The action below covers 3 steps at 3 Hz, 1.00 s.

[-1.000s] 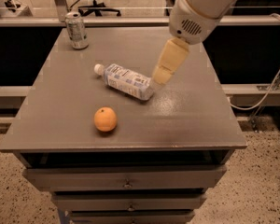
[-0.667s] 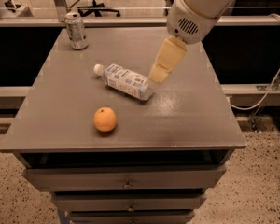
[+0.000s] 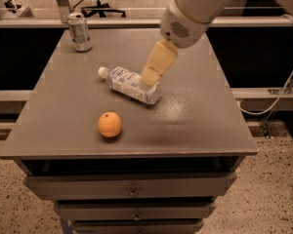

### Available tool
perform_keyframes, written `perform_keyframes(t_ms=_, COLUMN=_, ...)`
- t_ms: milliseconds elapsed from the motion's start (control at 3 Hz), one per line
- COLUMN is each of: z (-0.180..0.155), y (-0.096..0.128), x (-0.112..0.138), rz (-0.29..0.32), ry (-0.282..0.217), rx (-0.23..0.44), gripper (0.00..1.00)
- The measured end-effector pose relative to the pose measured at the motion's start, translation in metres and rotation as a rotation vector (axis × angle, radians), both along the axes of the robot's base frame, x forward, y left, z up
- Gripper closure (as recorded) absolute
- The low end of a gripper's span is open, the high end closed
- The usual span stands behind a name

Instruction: Place blue plastic bottle upright

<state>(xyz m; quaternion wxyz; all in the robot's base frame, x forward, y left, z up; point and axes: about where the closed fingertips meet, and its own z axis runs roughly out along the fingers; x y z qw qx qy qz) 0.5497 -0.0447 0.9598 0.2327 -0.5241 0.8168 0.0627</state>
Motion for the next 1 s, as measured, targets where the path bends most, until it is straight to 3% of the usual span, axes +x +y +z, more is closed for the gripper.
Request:
perform_keyframes(t_ms=667, z=-0.058, y=0.097, x=0.046, rz=-0.076, ry=0.105, rx=0.082, gripper=0.0)
perform_keyframes(t_ms=1000, z=-0.075, y=0.122, x=0.059, rz=-0.099, ry=0.107, rx=0.085, gripper=0.0)
